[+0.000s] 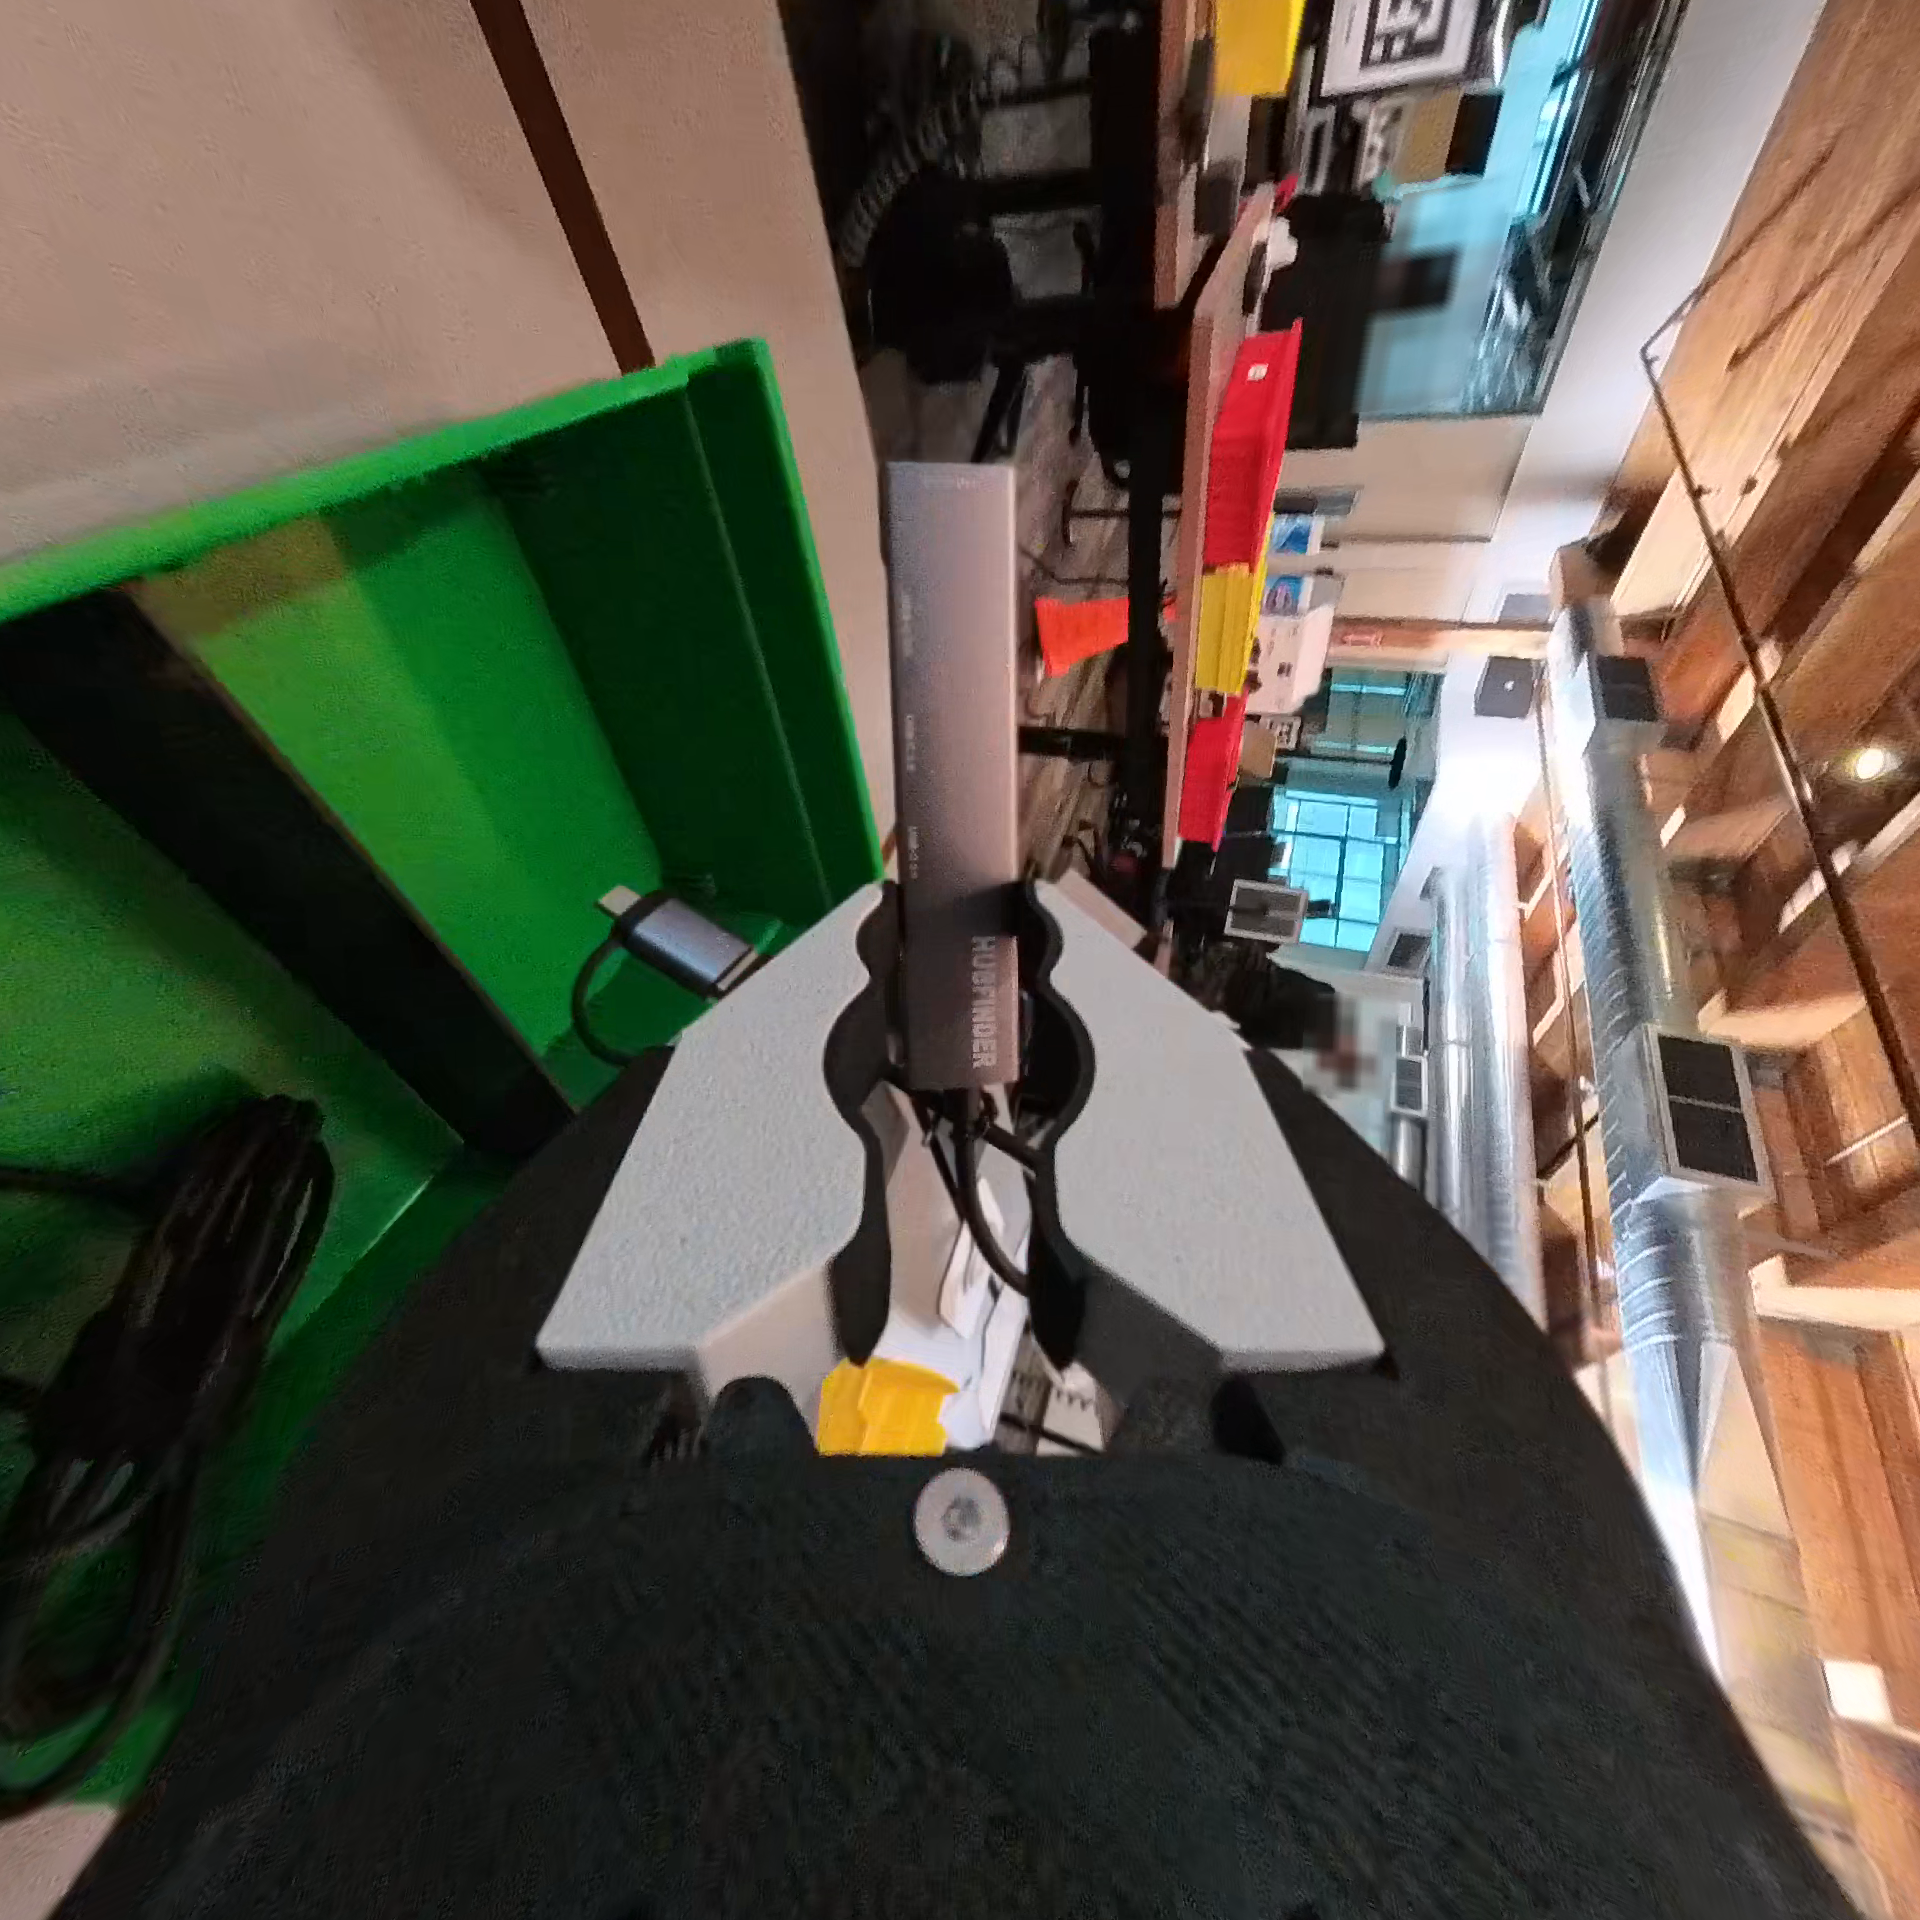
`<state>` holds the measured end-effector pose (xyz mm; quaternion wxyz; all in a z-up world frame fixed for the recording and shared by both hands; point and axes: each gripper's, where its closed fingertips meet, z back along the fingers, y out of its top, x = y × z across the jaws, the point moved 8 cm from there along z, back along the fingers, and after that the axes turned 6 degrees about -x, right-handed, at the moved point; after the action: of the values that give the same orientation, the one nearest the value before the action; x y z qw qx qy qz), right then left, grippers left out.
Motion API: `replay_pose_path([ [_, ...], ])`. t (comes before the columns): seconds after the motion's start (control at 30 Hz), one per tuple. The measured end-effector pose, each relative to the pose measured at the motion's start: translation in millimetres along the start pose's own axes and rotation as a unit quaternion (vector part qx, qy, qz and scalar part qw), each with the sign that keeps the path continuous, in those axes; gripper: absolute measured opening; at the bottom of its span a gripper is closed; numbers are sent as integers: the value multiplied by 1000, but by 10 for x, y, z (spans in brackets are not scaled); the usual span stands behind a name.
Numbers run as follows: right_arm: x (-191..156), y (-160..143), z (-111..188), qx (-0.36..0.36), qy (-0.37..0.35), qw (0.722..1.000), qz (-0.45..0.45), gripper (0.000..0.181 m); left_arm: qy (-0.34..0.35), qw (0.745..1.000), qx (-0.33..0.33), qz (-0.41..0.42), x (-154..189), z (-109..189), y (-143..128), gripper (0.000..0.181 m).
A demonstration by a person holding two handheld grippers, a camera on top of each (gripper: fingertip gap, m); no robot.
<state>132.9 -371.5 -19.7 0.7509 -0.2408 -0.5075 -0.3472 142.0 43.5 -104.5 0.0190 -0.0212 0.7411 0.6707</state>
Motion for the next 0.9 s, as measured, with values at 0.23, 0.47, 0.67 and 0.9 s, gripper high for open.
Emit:
replay_pose_path([
  [0.23,-511,-14,-593,-83,97,992,5,60,-10,999,-26,47,-50,-36,-62,50],
  [0.47,-355,-235,-450,-29,93,976,-193,61,-18,997,-64,34,-4,-98,-119,53],
  [0.67,-370,-754,40,40,98,919,-381,81,-3,996,-77,40,-21,-97,-105,56],
  [0.9,-724,-1439,683,91,78,828,-547,89,110,969,-179,126,-115,-201,-241,69],
])
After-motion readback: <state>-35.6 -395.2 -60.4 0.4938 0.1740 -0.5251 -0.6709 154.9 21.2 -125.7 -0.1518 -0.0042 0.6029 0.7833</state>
